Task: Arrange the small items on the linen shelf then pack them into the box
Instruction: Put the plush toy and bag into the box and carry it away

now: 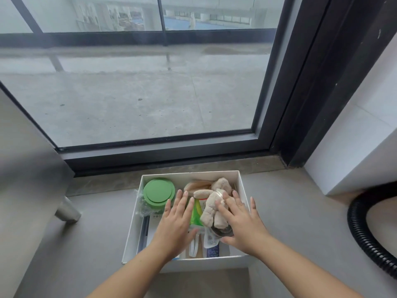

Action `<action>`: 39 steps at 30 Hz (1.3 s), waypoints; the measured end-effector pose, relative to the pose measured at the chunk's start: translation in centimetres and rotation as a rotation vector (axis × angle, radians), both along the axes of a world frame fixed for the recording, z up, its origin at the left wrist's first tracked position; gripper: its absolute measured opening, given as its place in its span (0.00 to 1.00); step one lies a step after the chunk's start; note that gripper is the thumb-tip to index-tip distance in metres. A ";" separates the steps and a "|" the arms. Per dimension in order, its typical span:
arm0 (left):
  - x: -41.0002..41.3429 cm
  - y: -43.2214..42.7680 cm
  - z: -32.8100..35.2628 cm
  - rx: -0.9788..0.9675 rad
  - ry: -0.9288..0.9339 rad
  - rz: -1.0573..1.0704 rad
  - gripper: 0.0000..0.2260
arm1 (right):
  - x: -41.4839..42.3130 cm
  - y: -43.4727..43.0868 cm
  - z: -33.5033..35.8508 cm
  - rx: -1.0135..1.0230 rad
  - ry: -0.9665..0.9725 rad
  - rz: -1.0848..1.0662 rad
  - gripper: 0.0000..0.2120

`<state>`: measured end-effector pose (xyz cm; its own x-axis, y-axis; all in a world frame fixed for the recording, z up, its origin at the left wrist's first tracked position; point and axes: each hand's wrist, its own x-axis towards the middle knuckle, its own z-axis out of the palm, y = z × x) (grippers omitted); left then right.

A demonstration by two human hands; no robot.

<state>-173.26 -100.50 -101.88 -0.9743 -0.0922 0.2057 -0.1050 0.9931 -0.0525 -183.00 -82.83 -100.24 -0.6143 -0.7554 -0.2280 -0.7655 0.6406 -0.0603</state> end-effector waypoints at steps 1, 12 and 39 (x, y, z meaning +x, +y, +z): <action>0.2 -0.2 0.1 0.000 0.010 0.009 0.36 | 0.1 -0.1 -0.1 -0.002 0.004 0.017 0.42; 1.8 -1.5 0.8 -0.052 0.015 0.043 0.34 | -0.7 0.3 1.2 0.076 0.181 0.146 0.37; 2.3 -2.6 -1.0 0.092 -0.229 0.104 0.31 | -0.8 -0.2 -0.5 0.144 0.137 0.375 0.29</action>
